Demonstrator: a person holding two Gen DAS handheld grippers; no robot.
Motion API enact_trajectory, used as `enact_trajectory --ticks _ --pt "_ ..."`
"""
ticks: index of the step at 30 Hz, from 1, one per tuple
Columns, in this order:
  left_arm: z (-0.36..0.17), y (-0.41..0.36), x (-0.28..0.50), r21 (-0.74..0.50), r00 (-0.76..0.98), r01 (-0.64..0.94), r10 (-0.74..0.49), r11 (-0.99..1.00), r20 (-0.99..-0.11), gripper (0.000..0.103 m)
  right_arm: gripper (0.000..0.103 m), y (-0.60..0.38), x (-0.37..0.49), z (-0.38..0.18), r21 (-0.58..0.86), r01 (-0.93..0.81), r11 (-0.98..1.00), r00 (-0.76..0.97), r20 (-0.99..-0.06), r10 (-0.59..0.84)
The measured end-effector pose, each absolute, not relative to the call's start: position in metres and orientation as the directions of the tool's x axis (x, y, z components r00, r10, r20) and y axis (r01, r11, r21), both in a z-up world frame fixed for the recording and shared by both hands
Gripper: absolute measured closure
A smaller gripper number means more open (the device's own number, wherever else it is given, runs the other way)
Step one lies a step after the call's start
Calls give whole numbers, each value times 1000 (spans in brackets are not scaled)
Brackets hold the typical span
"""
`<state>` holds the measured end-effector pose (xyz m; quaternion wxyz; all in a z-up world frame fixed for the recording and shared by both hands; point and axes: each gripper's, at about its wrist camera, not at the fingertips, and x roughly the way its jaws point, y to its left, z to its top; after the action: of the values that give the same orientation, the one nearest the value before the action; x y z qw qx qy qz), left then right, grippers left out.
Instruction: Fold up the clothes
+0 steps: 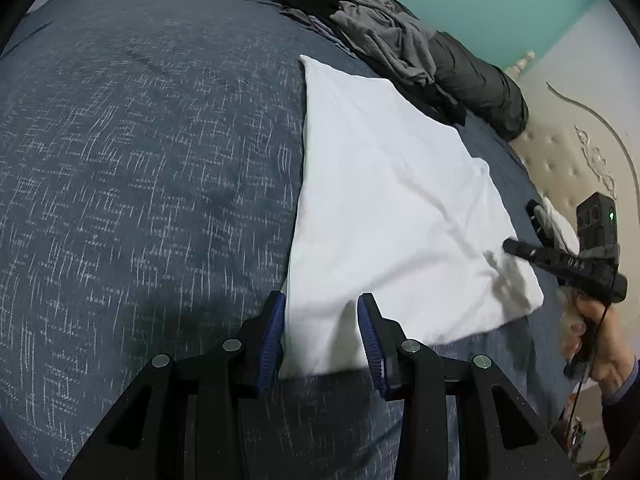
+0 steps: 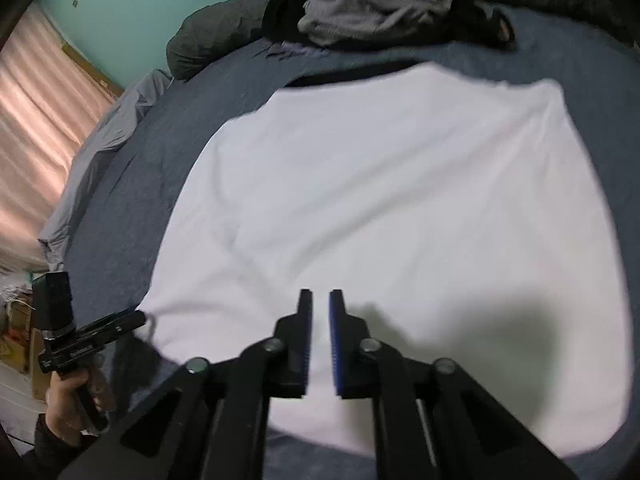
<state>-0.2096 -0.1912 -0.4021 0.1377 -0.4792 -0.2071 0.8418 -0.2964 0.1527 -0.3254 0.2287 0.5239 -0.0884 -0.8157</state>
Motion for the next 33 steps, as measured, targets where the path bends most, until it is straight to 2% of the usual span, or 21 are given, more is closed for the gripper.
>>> enact_trajectory --ticks 1,4,6,9,17,22,28,33 --pt "-402 -192 -208 -485 -500 -40 437 -874 -748 69 99 146 -292 -330 372 285 -883 -340 -823 -456" --pt "-403 -192 -205 -493 -487 -59 456 -868 -745 92 99 131 -284 -346 335 277 -901 -321 -851 -415" --pt "-403 -191 -203 -500 -480 -74 471 -863 -740 100 99 132 -285 -357 319 233 -919 -316 -868 -382" --pt "-395 -192 -200 -504 -487 -100 484 -858 -727 100 99 134 -284 -371 323 194 -926 -289 -884 -368" --pt "-387 -198 -201 -538 -509 -96 506 -838 -697 101 100 124 -274 -369 285 263 -922 -220 -912 -345" --pt "-386 -201 -199 -542 -511 -93 507 -835 -694 101 100 126 -279 -353 259 271 -927 -293 -896 -335" --pt "-386 -207 -197 -552 -516 -78 508 -830 -690 101 99 114 -281 -363 247 303 -921 -226 -920 -321" --pt "-389 -206 -198 -555 -510 -74 510 -828 -693 101 99 109 -307 -336 224 297 -928 -308 -898 -316"
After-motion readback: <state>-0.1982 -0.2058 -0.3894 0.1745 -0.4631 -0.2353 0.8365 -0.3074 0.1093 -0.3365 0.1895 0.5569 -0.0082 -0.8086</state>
